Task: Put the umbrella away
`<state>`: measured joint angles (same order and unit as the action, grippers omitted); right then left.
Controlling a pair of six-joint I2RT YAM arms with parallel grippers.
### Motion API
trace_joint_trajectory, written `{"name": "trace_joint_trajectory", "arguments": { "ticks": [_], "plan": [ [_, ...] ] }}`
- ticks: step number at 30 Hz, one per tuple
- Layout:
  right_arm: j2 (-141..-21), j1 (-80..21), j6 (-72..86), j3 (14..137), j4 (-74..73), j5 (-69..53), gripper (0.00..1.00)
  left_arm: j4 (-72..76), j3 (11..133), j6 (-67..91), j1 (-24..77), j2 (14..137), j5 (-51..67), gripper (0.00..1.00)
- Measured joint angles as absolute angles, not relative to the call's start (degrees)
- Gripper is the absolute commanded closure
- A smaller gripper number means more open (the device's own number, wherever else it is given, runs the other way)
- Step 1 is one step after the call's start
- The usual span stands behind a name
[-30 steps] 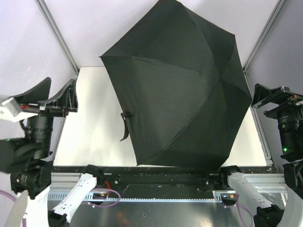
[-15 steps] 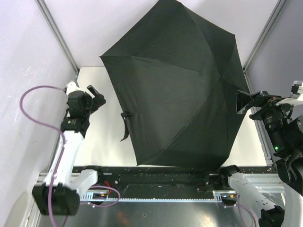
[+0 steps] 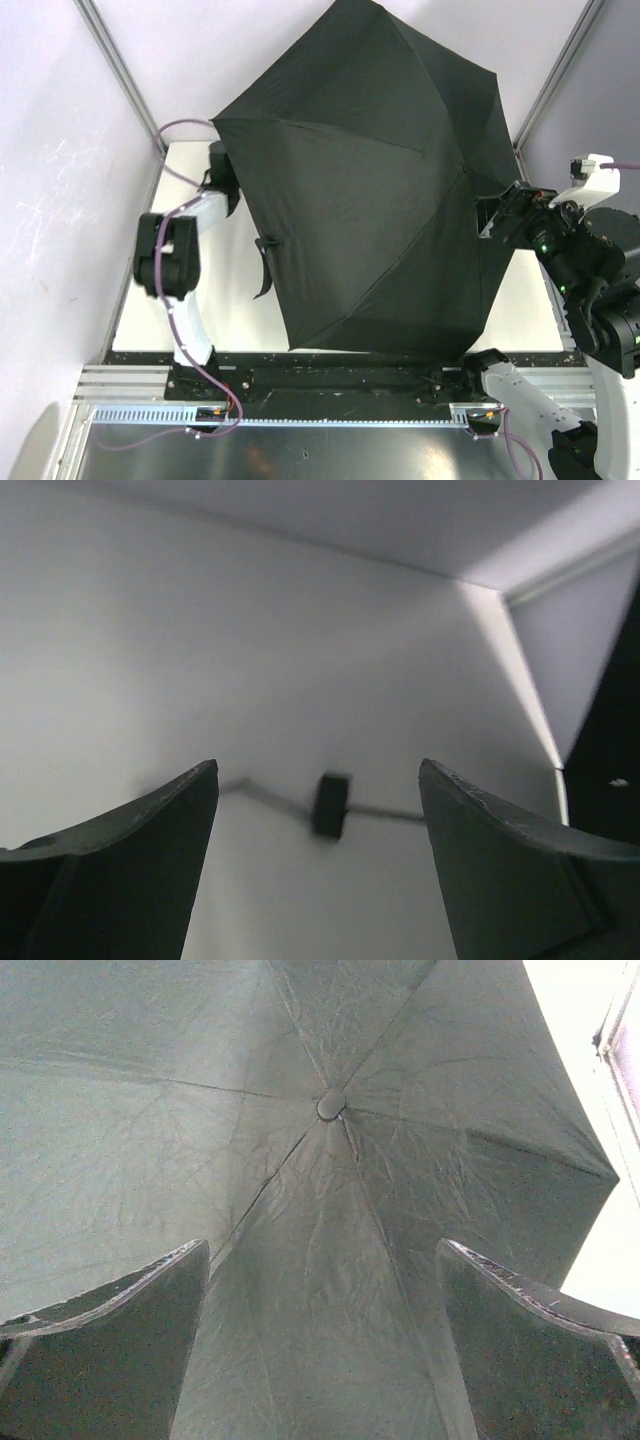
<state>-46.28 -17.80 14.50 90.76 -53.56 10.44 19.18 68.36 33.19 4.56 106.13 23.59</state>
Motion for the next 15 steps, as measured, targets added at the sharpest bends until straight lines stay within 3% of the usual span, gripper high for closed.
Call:
{"name": "trace_joint_trajectory", "arguments": {
  "ticks": [8,15],
  "plan": [
    [-45.21,-17.93,19.66,91.68,-54.22,6.96,0.01,26.92,95.70,36.32,15.84,127.52,30.26,0.19],
    [-44.91,-17.93,27.03,92.20,-54.11,4.01,0.01,28.27,107.57,41.12,22.92,138.54,33.80,0.22]
  ]
}}
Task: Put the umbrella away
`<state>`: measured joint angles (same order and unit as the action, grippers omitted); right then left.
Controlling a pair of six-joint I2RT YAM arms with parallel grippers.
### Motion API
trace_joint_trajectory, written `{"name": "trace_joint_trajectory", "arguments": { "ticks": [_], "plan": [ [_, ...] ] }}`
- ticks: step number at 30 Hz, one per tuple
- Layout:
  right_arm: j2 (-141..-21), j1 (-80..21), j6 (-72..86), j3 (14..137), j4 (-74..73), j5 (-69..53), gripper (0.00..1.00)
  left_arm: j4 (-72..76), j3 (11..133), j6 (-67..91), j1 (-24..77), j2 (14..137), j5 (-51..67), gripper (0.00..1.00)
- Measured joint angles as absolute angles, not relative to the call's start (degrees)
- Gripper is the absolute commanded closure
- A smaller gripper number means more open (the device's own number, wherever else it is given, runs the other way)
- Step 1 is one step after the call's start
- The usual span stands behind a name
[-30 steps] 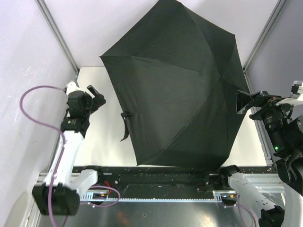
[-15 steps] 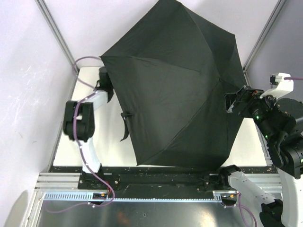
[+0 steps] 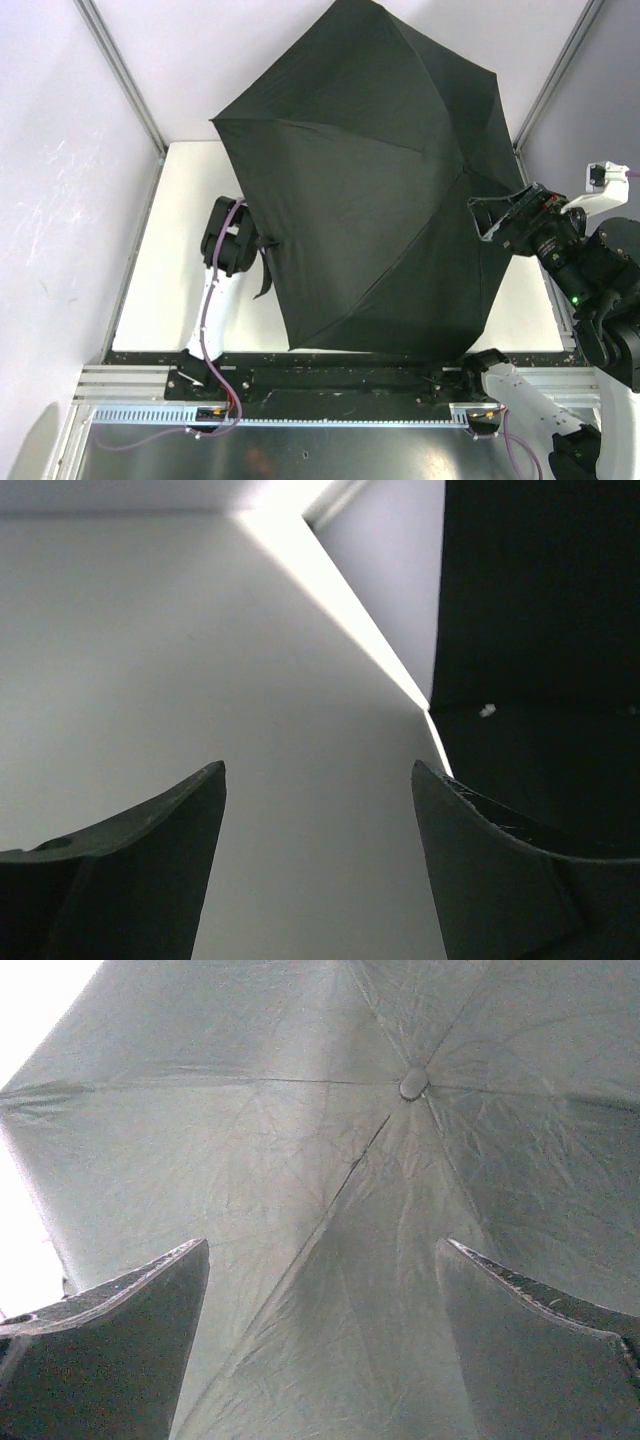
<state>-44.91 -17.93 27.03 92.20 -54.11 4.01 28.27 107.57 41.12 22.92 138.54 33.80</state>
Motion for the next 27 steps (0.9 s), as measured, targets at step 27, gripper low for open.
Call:
{"name": "trace_joint_trajectory", "arguments": {
  "ticks": [27],
  "plan": [
    [-45.04,-17.93,24.36,98.96,-58.89,-0.89,0.01,33.98,63.11,22.17,32.62,103.92,37.41,0.01]
  ]
}}
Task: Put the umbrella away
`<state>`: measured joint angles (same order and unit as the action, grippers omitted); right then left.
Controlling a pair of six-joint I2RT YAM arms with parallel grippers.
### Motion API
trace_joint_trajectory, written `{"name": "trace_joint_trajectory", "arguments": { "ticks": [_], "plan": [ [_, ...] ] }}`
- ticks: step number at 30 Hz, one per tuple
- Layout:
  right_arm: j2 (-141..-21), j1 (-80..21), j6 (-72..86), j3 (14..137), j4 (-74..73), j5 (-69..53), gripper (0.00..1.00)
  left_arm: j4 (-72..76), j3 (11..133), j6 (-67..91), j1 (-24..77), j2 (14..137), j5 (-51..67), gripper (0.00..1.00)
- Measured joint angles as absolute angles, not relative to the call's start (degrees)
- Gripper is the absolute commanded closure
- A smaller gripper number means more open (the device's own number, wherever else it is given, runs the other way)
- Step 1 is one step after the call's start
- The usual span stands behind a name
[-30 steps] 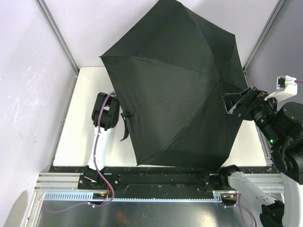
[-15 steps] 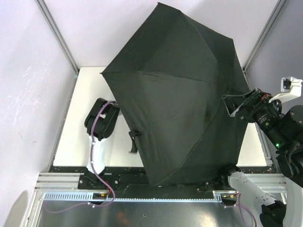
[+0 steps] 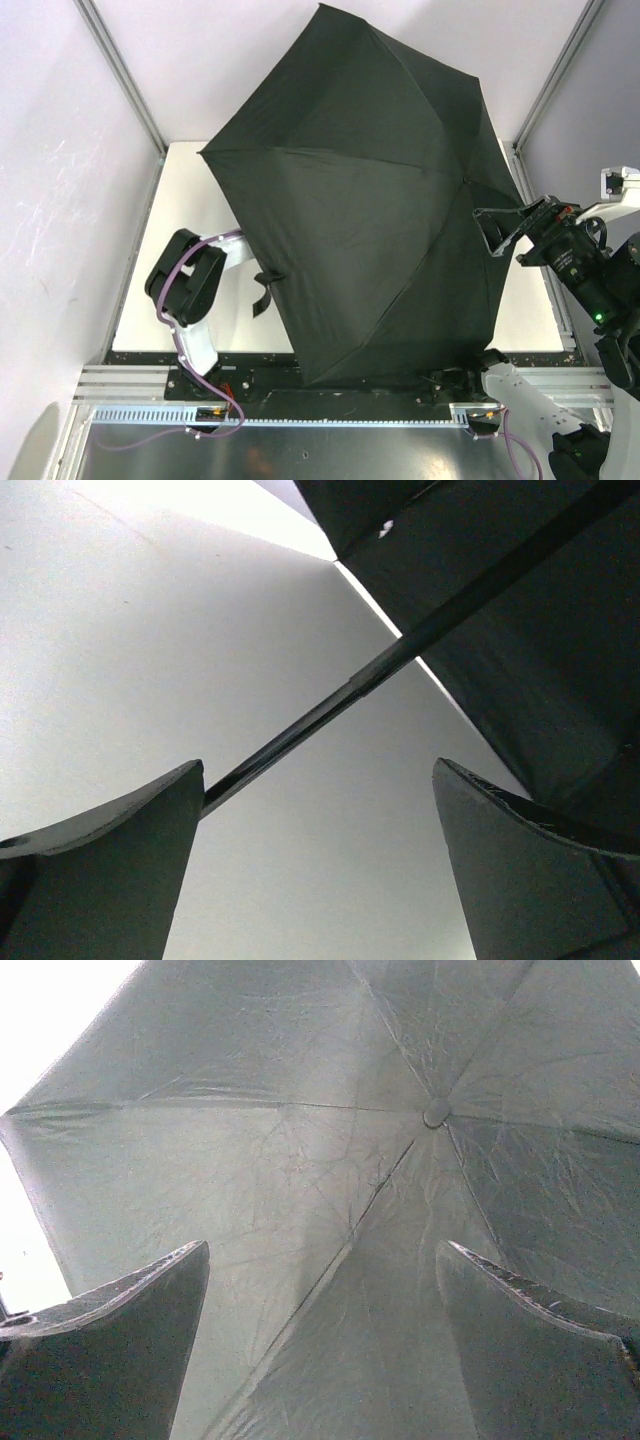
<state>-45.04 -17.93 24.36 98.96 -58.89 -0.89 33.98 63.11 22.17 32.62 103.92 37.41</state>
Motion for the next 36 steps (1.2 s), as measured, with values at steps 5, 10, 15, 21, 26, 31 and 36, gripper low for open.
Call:
{"name": "trace_joint_trajectory", "arguments": {
  "ticks": [5,10,15,21,26,31,36],
  "plan": [
    [-44.75,-17.93,24.36,99.98,-59.55,-0.93,0.01,33.52,62.81,13.23,32.88,103.94,32.91,0.01],
    [-44.69,-17.93,24.36,100.25,-59.57,-0.93,0.01,33.28,67.83,7.57,33.47,108.25,27.94,0.01],
    [-45.06,-17.93,24.32,100.25,-59.24,-0.95,0.01,32.80,75.79,6.46,34.92,116.36,25.45,0.34],
    [-45.54,-17.93,23.77,99.72,-57.87,-0.97,0.01,32.86,78.46,2.11,35.53,119.59,22.94,0.84],
    [-45.47,-17.93,23.22,97.91,-57.01,-1.06,0.01,33.15,73.67,0.91,37.17,113.43,18.87,0.99],
    [-45.30,-17.93,22.44,95.94,-55.40,-2.35,0.01,30.61,62.85,4.99,35.68,103.28,10.57,1.00],
    [-44.31,-17.93,22.46,91.18,-53.84,-3.01,0.01,26.79,51.44,10.15,34.57,91.68,5.19,1.00]
  ]
}}
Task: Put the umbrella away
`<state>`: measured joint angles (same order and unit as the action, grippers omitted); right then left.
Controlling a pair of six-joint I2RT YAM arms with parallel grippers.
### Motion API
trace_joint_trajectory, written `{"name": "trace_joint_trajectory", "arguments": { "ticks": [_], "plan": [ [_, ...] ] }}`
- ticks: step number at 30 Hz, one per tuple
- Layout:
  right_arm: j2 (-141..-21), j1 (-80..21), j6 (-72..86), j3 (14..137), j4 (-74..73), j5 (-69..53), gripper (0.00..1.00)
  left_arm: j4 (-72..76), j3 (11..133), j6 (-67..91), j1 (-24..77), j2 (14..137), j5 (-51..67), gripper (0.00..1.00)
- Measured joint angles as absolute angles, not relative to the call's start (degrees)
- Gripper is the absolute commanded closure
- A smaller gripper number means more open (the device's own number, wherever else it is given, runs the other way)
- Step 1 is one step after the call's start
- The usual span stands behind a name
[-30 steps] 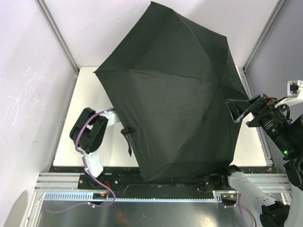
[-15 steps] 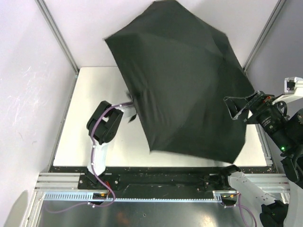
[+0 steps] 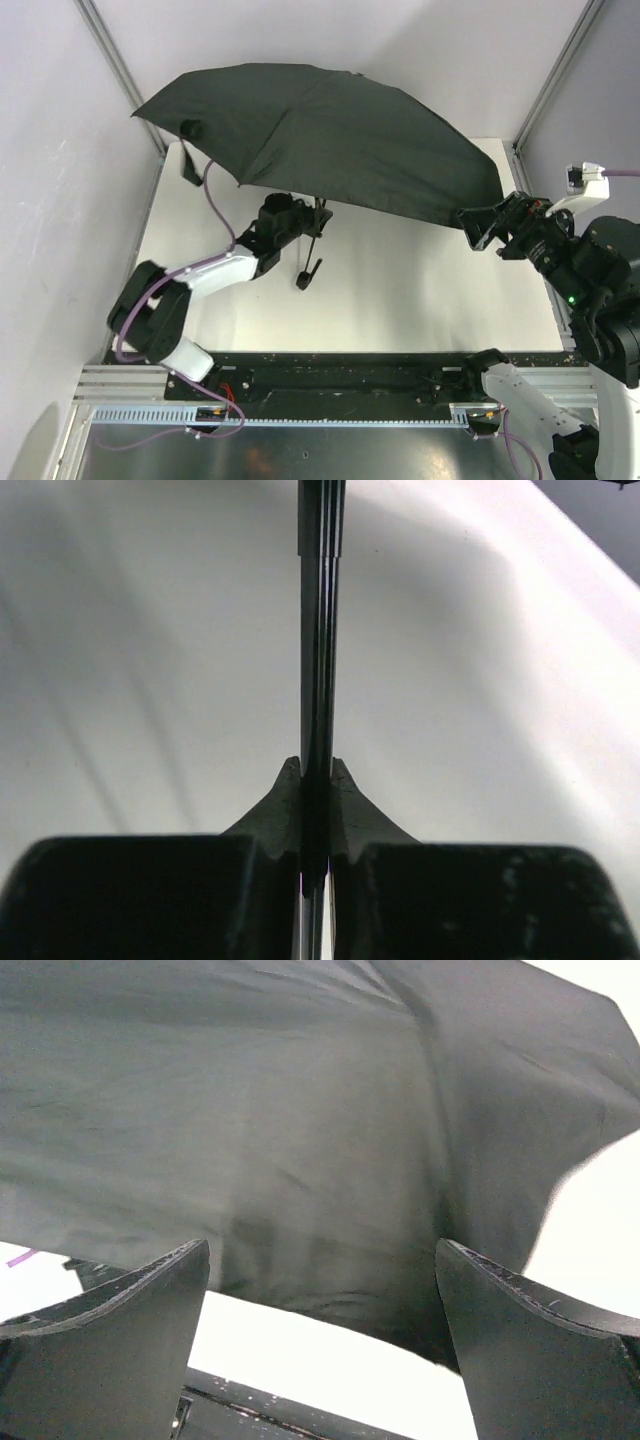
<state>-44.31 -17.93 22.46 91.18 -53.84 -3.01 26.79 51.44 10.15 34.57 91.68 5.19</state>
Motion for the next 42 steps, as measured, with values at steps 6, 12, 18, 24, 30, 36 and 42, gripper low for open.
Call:
{"name": "trace_joint_trajectory", "arguments": {
  "ticks": [6,12,18,24,30,36,42],
  "plan": [
    [-45.47,-18.17,23.35,90.21,-60.88,14.57,0.01,14.83,48.71,19.62,34.70,78.13,6.81,1.00],
    [-47.42,-17.80,24.71,91.37,-73.01,35.53,0.01,6.96,48.75,32.49,33.30,66.24,7.27,1.00],
    [-42.50,-17.47,26.85,87.02,-70.87,24.21,0.01,3.29,49.25,39.05,32.86,61.76,9.76,1.00],
    [-37.74,-21.04,37.28,60.38,-48.21,-5.45,0.01,3.29,49.30,43.09,32.86,61.14,13.96,1.00],
    [-41.12,-36.14,49.95,44.01,-14.04,-10.87,0.01,3.79,49.30,46.72,33.06,60.31,17.21,1.00],
    [-58.57,-43.72,58.26,44.80,19.68,-7.49,0.12,4.60,49.30,49.76,35.97,59.88,17.17,1.00],
    [-71.61,-38.68,64.51,49.74,32.42,-9.41,0.19,4.97,49.30,50.59,39.29,59.57,17.21,1.00]
  ]
}}
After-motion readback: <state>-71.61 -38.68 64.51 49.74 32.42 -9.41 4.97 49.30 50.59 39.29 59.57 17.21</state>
